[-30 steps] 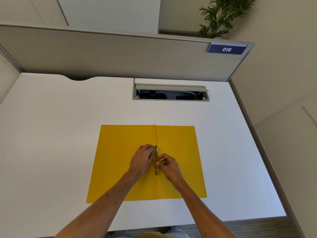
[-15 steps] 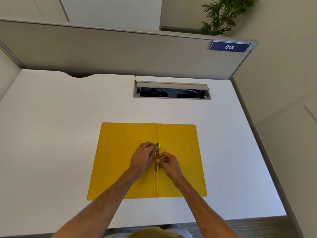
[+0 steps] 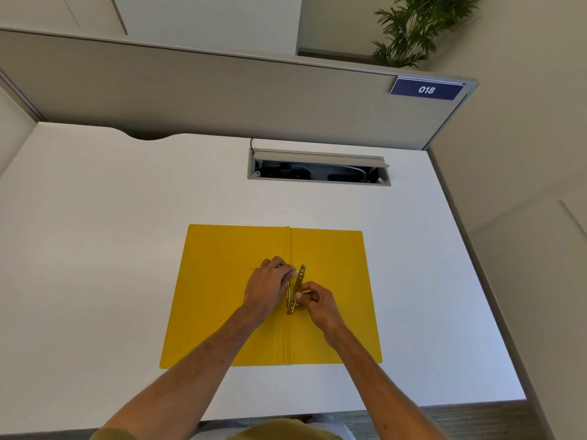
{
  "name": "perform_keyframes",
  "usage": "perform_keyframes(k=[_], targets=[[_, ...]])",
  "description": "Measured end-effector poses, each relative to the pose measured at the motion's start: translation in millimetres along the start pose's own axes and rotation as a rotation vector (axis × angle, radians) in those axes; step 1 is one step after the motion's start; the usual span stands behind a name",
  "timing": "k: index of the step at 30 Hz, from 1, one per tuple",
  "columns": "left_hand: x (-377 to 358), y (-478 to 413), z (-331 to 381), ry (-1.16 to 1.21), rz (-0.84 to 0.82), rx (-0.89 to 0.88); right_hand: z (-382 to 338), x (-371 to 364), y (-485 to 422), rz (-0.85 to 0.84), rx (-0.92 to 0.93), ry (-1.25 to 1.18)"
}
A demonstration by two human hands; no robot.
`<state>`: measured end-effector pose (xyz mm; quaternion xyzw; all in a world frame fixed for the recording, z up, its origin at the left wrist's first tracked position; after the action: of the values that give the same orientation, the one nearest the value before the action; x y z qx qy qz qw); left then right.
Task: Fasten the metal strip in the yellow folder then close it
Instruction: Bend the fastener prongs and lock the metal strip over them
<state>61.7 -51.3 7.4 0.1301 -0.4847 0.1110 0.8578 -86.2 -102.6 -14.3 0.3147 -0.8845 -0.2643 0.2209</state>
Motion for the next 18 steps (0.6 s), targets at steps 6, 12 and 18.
perform_keyframes(k=[6,12,18], targets=[[-1,-4,3,-0.115,-0.059,-0.015,0,-2,-4,-0.043,-0.047,-0.014],[-1,-5,2,-0.104,-0.053,-0.026,-1,-5,-4,-0.054,-0.068,0.001],[7,6,-13,0.235,0.114,0.088,1,-5,-2,-0.048,-0.049,-0.023]])
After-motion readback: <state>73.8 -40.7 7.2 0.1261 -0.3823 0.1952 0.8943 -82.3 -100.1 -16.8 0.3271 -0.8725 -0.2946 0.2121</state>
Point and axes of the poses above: each hand's wrist, its own y-axis away from the middle knuckle, its own x-axis out of the back of the hand, z = x × y, the point moved 7 cm from there along -y, towards the middle knuckle, and after that the axes turned 6 degrees about -x, right-handed, at the moved point
